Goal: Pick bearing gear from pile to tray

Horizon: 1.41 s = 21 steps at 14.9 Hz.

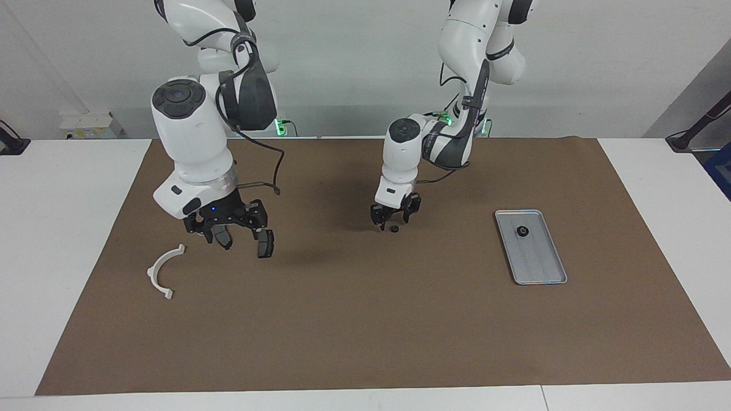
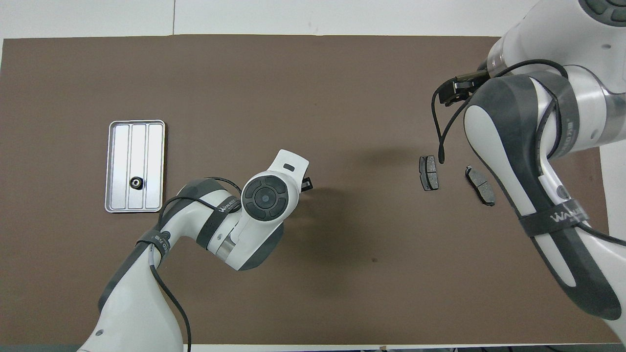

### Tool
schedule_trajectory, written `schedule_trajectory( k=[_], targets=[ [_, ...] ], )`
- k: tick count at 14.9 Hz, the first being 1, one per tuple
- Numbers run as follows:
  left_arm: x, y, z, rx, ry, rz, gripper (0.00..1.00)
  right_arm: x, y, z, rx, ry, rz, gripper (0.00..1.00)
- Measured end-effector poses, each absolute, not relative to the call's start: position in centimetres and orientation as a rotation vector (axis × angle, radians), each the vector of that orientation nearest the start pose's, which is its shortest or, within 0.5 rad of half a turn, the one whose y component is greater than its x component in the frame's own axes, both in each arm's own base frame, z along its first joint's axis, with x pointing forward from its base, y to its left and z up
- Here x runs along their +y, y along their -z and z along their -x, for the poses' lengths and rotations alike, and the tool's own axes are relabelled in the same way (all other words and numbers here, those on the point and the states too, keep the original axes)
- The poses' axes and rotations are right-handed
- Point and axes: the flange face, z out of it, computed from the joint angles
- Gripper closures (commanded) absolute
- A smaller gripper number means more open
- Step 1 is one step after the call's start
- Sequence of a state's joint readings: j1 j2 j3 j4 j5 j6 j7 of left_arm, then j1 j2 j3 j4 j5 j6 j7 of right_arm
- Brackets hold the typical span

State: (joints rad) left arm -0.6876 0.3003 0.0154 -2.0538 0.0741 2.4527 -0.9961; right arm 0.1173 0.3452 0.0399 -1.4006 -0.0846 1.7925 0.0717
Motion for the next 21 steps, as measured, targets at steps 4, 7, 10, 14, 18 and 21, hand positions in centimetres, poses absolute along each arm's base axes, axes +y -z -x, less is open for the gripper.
schedule_trajectory(
  k=[4,7,10,14,18,21],
  targets=[
    [-37.2,-30.0,-47.2,-0.431,0.178,3.147,0.21,7.4,-52.8,-66.1,-0.135,0.106,3.201,0.0],
    [-36.8,-29.6,-47.2,-0.439,0.178,3.144,0.21,7.9,-53.5,-65.8,-0.148,0.118,3.197,0.0],
    [-36.7,-29.4,-47.1,-0.439,0.177,3.144,0.33,8.1,-53.6,-65.6,-0.154,0.11,3.197,0.0],
    [-36.7,-29.2,-47.2,-0.442,0.188,3.151,0.8,7.5,-54.6,-64.9,-0.139,0.087,3.202,0.0],
    [-36.5,-29.6,-47.4,-0.453,0.203,3.156,0.95,6.7,-58.1,-62.6,-0.111,0.062,3.194,0.0],
    [-36.4,-29.7,-47.8,-0.439,0.212,3.151,0.94,6.0,-60.8,-60.8,-0.088,0.062,3.176,0.0]
  ],
)
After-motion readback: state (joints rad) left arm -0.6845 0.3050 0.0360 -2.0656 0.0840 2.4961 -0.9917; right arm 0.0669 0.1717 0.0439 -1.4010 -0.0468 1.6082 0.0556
